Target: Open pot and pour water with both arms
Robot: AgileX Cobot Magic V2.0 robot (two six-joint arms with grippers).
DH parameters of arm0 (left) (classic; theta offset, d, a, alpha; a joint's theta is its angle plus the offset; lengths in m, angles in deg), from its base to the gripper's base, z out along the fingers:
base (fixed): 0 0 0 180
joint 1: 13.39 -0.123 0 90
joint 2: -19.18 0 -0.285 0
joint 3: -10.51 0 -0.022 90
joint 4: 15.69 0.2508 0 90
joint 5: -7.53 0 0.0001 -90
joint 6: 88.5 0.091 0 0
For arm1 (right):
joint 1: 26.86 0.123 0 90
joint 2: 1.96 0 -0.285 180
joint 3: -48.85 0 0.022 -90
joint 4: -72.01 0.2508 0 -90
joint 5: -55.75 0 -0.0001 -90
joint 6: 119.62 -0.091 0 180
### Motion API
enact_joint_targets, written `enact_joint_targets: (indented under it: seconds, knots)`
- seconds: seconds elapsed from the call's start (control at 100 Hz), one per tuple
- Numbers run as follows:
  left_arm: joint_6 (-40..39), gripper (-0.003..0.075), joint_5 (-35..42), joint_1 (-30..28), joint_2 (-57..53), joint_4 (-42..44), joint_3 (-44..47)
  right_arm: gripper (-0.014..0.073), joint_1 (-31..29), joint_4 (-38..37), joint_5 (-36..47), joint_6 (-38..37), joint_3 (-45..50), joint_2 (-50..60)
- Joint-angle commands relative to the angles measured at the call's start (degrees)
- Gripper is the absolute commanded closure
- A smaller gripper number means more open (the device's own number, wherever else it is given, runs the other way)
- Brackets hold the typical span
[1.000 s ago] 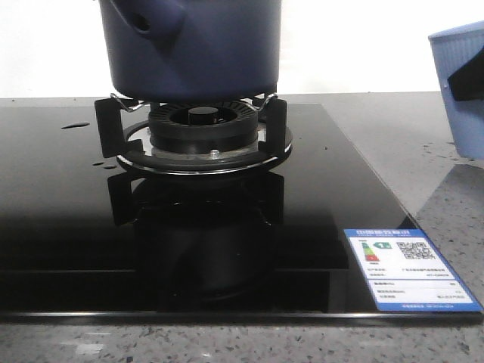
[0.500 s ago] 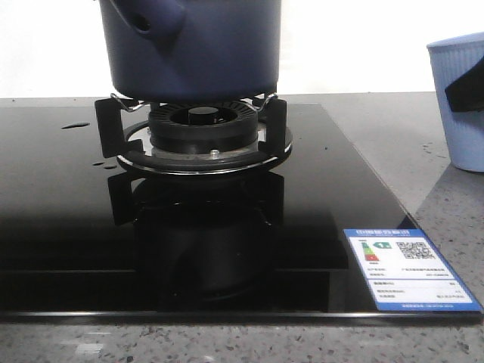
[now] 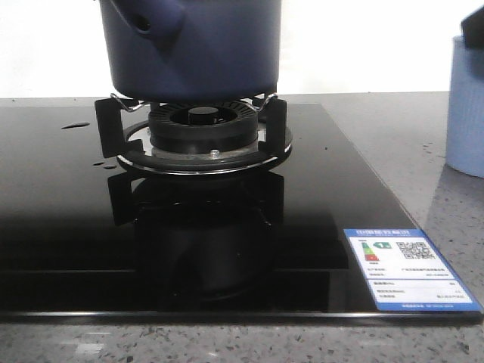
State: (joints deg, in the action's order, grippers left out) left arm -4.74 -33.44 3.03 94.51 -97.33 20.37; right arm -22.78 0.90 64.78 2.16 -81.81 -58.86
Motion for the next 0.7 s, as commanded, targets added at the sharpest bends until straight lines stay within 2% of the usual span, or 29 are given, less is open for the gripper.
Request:
enact_joint_targets:
  seconds: [0.0,0.3,0.38,0.47,0.54,0.59,0.62,0.69]
  knots:
    - [-0.6,0.0456,-0.4,0.0,-0.2,-4.3,-2.0,-0.0043,-0.5,0.4,0.0,-0.2,-1.4,3.8]
    - [2.2,0.0456,-3.0,0.1,4.9,-4.4,-2.0,-0.0038,-0.5,0.4,1.9,-0.2,-1.8,17.9]
    - [3.8,0.0456,-3.7,0.4,6.7,-4.8,-2.0,0.0010,-0.5,0.4,3.7,-0.2,-1.8,21.6]
    - [5.2,0.0456,-3.4,0.8,8.1,-5.7,-2.0,0.0179,-0.5,0.4,5.4,-0.2,-1.8,25.6]
    - [6.7,0.0456,-3.3,0.8,9.3,-7.1,-2.0,0.0396,-0.5,0.4,6.3,-0.2,-1.8,28.2]
    - [8.1,0.0456,-3.2,0.8,10.2,-8.4,-2.0,0.0589,-0.5,0.4,6.3,-0.2,-1.8,29.7]
    - [8.9,0.0456,-3.2,0.8,10.8,-9.1,-2.0,0.0670,-0.5,0.4,6.3,-0.2,-1.8,30.5]
    - [10.7,0.0456,-3.2,0.8,11.8,-10.5,-2.0,0.0660,-0.5,0.4,6.2,-0.2,-1.8,31.6]
